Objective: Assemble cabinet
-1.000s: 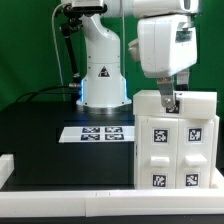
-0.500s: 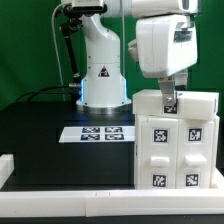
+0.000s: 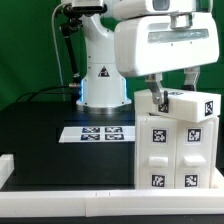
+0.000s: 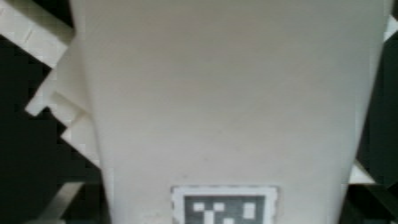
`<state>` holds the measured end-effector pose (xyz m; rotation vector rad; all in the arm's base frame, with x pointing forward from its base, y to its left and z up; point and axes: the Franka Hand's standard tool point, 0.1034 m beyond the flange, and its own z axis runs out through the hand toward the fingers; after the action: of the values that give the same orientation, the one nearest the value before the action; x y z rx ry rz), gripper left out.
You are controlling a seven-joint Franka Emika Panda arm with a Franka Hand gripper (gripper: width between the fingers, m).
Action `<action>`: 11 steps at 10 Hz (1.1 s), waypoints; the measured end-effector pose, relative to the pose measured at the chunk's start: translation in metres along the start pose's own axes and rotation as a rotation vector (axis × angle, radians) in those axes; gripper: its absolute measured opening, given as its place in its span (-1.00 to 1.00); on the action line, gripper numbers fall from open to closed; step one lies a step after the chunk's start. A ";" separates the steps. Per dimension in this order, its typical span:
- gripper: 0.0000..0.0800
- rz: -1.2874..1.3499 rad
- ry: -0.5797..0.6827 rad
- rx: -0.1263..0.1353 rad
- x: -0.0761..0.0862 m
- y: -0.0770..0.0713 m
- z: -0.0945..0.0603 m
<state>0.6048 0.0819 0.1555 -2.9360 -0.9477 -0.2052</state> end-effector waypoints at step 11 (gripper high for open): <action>0.39 0.945 0.057 -0.011 -0.007 0.003 -0.004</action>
Offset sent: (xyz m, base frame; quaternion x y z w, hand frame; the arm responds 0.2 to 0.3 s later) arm 0.0000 0.0000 0.0000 0.0000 0.0000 0.1938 0.9810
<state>0.6005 0.0751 0.1583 -2.9822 0.4867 -0.2288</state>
